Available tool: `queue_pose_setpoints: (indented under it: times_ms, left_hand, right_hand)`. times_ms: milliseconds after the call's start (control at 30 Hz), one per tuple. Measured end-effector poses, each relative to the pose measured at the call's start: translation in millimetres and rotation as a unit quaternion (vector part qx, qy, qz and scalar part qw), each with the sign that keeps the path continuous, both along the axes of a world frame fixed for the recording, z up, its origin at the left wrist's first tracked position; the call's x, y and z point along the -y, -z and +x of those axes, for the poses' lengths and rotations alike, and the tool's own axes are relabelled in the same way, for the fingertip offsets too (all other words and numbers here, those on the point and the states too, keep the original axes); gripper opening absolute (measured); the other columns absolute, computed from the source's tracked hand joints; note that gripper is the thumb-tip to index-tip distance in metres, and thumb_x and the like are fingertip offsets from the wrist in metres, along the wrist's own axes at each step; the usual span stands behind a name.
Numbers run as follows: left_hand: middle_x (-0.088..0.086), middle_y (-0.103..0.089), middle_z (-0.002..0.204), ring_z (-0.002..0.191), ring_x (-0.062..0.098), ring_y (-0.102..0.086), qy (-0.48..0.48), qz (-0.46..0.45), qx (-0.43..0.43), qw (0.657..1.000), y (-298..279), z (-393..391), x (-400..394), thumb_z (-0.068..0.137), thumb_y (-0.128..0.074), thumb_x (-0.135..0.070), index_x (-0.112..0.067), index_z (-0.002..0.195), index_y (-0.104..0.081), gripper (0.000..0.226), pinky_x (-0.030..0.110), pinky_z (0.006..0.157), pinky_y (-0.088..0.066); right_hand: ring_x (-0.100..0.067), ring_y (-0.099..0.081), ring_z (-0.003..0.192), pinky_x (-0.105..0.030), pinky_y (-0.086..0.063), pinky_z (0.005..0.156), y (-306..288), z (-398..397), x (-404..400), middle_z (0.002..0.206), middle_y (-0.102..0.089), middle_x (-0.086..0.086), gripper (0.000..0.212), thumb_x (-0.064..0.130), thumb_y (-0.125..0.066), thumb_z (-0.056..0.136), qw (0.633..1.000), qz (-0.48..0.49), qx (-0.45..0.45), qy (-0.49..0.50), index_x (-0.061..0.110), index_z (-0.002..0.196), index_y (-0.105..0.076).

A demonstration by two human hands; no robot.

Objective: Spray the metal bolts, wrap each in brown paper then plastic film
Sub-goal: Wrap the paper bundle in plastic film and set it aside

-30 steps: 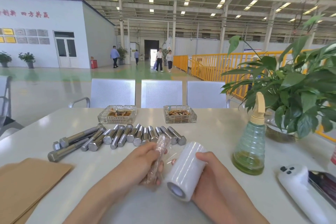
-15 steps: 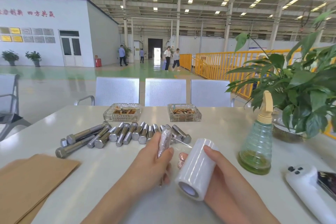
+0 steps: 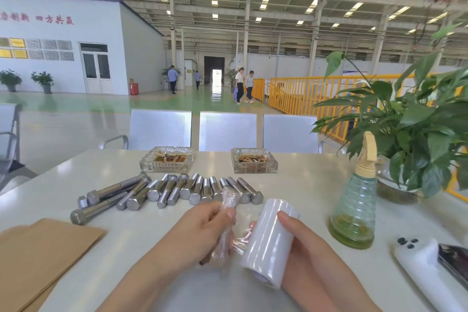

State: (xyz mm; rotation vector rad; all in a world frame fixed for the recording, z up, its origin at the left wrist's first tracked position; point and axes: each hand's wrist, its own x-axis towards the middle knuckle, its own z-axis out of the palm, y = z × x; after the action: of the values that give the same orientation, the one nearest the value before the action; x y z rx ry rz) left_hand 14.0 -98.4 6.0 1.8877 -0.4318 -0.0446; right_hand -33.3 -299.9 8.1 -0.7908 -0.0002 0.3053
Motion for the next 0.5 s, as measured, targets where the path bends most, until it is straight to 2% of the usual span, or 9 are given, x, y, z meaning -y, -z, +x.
queue_pose_setpoints:
  times_ms: [100, 200, 233, 300, 333, 367, 433, 467, 500]
  left_hand:
    - [0.028, -0.061, 0.07, 0.051, 0.023, -0.053, -0.019, -0.038, 0.049, 0.998, -2.3, -2.4, -2.6, 0.098, -0.063, -0.04, 0.0, 0.089, -0.052, 0.042, 0.023, 0.042, -0.033]
    - [0.018, -0.064, 0.066, 0.048, 0.023, -0.057, -0.031, -0.061, 0.065, 0.996, -4.2, -3.7, 2.4, 0.103, -0.059, -0.03, 0.002, 0.092, -0.05, 0.034, 0.024, 0.042, -0.038]
    - [0.012, -0.066, 0.066, 0.048, 0.023, -0.056, -0.037, -0.051, 0.078, 0.995, -3.5, -3.4, 3.7, 0.104, -0.057, -0.028, -0.002, 0.09, -0.051, 0.03, 0.025, 0.043, -0.039]
    - [0.003, -0.069, 0.07, 0.048, 0.02, -0.056, -0.05, -0.012, 0.111, 0.992, -2.6, -3.6, 6.6, 0.105, -0.055, -0.026, -0.018, 0.086, -0.055, 0.021, 0.027, 0.045, -0.043]
    - [0.001, -0.07, 0.071, 0.049, 0.017, -0.057, -0.056, 0.009, 0.126, 0.99, -0.8, -3.2, 7.7, 0.104, -0.055, -0.026, -0.027, 0.083, -0.055, 0.022, 0.026, 0.046, -0.044]
    - [-0.002, -0.068, 0.069, 0.05, 0.014, -0.057, -0.063, 0.032, 0.141, 0.987, 1.9, -2.4, 8.4, 0.103, -0.056, -0.028, -0.033, 0.081, -0.053, 0.023, 0.026, 0.049, -0.045]
    - [-0.006, -0.062, 0.066, 0.055, 0.009, -0.054, -0.073, 0.069, 0.152, 0.983, 4.9, -3.3, 10.3, 0.102, -0.056, -0.036, -0.037, 0.082, -0.051, 0.021, 0.025, 0.055, -0.042]
    - [-0.007, -0.06, 0.065, 0.057, 0.009, -0.052, -0.072, 0.073, 0.137, 0.985, 5.2, -3.7, 13.0, 0.102, -0.054, -0.041, -0.034, 0.084, -0.052, 0.02, 0.024, 0.057, -0.041]
    - [-0.007, -0.058, 0.065, 0.057, 0.009, -0.052, -0.069, 0.054, 0.099, 0.991, 5.1, -3.8, 16.1, 0.103, -0.051, -0.045, -0.027, 0.088, -0.054, 0.024, 0.025, 0.057, -0.041]
  right_hand:
    - [-0.043, -0.075, 0.083, -0.045, -0.062, 0.06, -0.2, -1.4, -3.7, 0.104, -0.073, -0.027, 0.045, 0.008, -0.088, 0.067, 1.0, -0.027, 0.004, -0.016, -0.01, 0.106, -0.076]
    - [-0.04, -0.075, 0.075, -0.041, -0.059, 0.052, 5.1, 1.8, -6.6, 0.108, -0.073, -0.024, 0.076, 0.019, -0.083, 0.055, 0.999, -0.038, -0.018, -0.007, -0.006, 0.125, -0.068]
    - [-0.038, -0.074, 0.078, -0.042, -0.06, 0.058, 8.3, 0.4, -7.6, 0.11, -0.072, -0.023, 0.079, 0.015, -0.082, 0.053, 0.999, -0.037, -0.022, 0.004, -0.005, 0.129, -0.066]
    - [-0.041, -0.069, 0.105, -0.049, -0.056, 0.093, -0.1, -0.9, -15.0, 0.122, -0.067, -0.027, 0.066, 0.005, -0.076, 0.068, 0.999, -0.039, -0.003, 0.018, -0.006, 0.131, -0.061]
    - [-0.043, -0.064, 0.109, -0.047, -0.049, 0.102, -1.7, -2.8, -16.9, 0.119, -0.066, -0.031, 0.048, 0.006, -0.07, 0.078, 0.999, -0.042, -0.001, 0.023, -0.01, 0.123, -0.062]
    - [-0.044, -0.062, 0.098, -0.043, -0.049, 0.095, -2.3, -6.6, -13.8, 0.102, -0.068, -0.034, 0.024, 0.005, -0.062, 0.091, 0.998, -0.056, 0.028, 0.013, -0.014, 0.107, -0.061]
    - [-0.036, -0.052, 0.073, -0.04, -0.044, 0.07, -1.5, -5.6, -5.0, 0.054, -0.062, -0.023, 0.028, -0.003, -0.042, 0.105, 0.988, -0.136, 0.052, 0.051, -0.007, 0.08, -0.054]
    - [-0.037, -0.052, 0.073, -0.041, -0.043, 0.071, -2.2, -4.6, -2.4, 0.048, -0.061, -0.021, 0.03, -0.004, -0.039, 0.106, 0.988, -0.131, 0.044, 0.063, -0.009, 0.081, -0.055]
    - [-0.043, -0.059, 0.079, -0.043, -0.046, 0.078, -3.9, -8.8, -2.2, 0.058, -0.066, -0.027, 0.024, -0.004, -0.044, 0.104, 0.991, -0.116, 0.038, 0.059, -0.012, 0.091, -0.062]
